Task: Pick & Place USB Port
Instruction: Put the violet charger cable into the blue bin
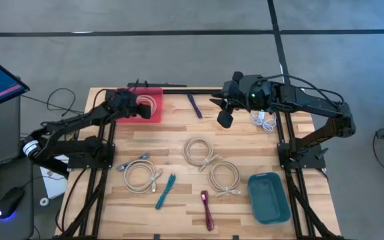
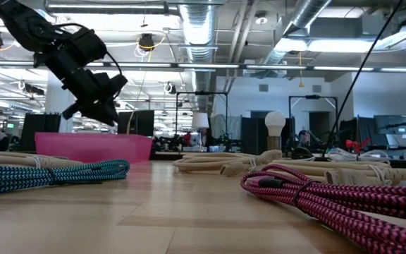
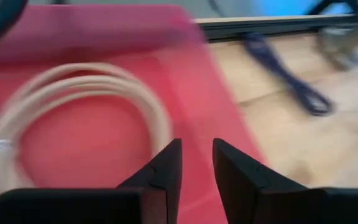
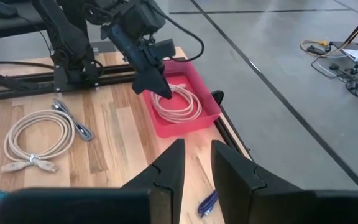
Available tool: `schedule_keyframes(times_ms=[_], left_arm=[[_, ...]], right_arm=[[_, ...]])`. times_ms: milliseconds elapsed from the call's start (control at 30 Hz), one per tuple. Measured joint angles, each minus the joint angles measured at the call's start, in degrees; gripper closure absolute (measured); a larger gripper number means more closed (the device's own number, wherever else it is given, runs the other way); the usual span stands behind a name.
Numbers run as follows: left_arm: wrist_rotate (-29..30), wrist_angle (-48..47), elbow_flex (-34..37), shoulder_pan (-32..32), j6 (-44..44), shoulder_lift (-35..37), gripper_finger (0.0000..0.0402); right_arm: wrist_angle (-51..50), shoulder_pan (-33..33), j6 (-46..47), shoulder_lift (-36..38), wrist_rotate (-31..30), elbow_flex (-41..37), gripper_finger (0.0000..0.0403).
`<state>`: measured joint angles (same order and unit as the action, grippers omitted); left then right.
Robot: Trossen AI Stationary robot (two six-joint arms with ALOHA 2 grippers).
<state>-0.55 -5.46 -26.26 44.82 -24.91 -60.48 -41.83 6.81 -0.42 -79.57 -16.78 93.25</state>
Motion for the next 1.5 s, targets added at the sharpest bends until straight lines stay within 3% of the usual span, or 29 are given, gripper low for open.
schedule_keyframes(times_ms=[300,500,833,1000,1200,1333,1500], left_arm=[[-20.39,13.83,0.0,-2.39,0.05,7.93,0.033],[-20.97,20.58,0.0,-7.05,0.18,17.96,0.0345],[-20.5,22.72,0.0,-12.19,-5.36,29.39,0.0356],[-20.48,23.76,0.0,-14.65,-5.4,31.13,0.0356],[-20.49,23.76,0.0,-16.07,-5.4,31.11,0.0356],[-20.47,23.78,0.0,-16.15,-5.4,31.13,0.0356],[-20.47,23.78,0.0,-16.15,-5.4,31.13,0.0356]], right_arm=[[-1.17,0.0,-0.15,-0.02,0.04,0.0,0.0333],[-0.77,0.0,-0.12,-0.71,0.2,0.0,0.0333],[4.08,0.07,-0.05,-6.04,0.07,-0.04,0.0333],[6.9,0.07,-2.73,-9.96,-0.1,0.0,0.0333],[4.19,0.95,2.59,-12.71,-8.8,-0.07,0.033],[1.64,3.91,10.95,-14.51,-4.69,0.04,0.031],[-2.02,7.15,16.33,-17.59,-2.7,-0.02,0.0253]])
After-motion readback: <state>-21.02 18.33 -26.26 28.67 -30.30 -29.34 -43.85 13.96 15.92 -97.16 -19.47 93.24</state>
